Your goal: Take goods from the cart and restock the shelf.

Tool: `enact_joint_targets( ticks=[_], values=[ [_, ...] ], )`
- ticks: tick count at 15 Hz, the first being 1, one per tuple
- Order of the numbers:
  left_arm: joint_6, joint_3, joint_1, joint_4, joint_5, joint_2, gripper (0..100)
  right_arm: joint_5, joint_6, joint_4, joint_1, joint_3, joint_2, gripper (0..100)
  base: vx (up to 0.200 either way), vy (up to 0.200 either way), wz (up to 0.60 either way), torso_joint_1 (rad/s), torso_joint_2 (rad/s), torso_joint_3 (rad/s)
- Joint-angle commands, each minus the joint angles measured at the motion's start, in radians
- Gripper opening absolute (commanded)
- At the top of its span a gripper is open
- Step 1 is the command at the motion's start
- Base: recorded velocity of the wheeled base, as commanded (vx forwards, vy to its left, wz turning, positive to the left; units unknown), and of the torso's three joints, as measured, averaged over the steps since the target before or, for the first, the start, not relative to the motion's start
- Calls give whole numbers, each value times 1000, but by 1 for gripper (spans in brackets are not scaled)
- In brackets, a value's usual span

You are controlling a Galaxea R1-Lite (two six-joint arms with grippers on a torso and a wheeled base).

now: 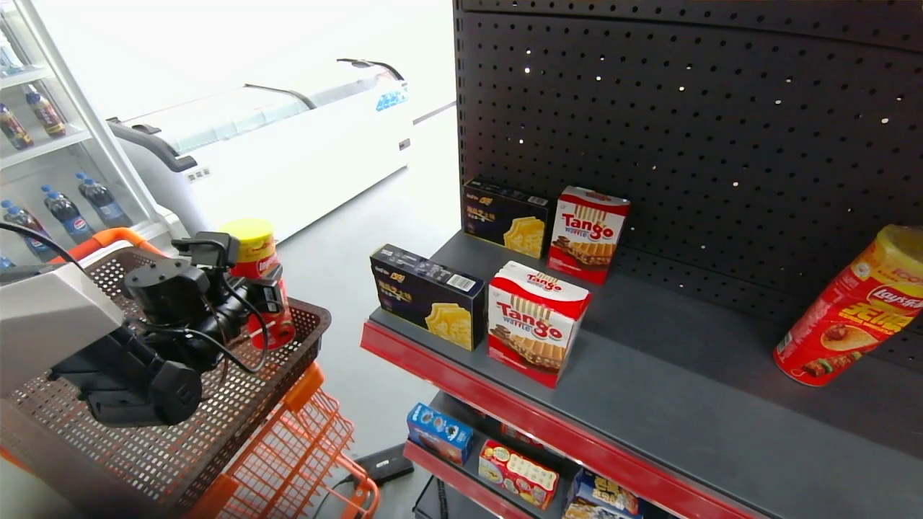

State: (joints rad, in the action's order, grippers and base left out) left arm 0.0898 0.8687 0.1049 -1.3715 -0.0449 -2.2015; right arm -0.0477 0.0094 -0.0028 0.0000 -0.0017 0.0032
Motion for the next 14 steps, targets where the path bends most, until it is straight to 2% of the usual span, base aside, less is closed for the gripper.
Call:
enact_joint_targets(
  ticks=[1,4,5,7,8,9,11,12,14],
  values=[
    [-1,15,-1,92,-7,160,0,0,0,0,0,0,0,100,0,0,0,0,0,0],
    [-12,116,-11,218,-21,273,0,0,0,0,0,0,0,100,0,0,0,0,0,0],
    [-13,124,-27,250,-21,304,0,0,0,0,0,0,0,100,0,0,0,0,0,0],
    [-48,133,-114,373,-15,425,0,0,0,0,0,0,0,100,0,0,0,0,0,0],
    [-59,148,-125,433,-15,460,0,0,0,0,0,0,0,100,0,0,0,0,0,0],
    [-59,136,-134,460,-29,493,0,0,0,0,0,0,0,100,0,0,0,0,0,0],
    [-61,85,-177,456,-47,540,0,0,0,0,0,0,0,100,0,0,0,0,0,0],
    [-64,-2,-234,476,-55,629,0,0,0,0,0,0,0,100,0,0,0,0,0,0],
    [-85,-80,-321,517,-56,687,0,0,0,0,0,0,0,100,0,0,0,0,0,0]
  ],
)
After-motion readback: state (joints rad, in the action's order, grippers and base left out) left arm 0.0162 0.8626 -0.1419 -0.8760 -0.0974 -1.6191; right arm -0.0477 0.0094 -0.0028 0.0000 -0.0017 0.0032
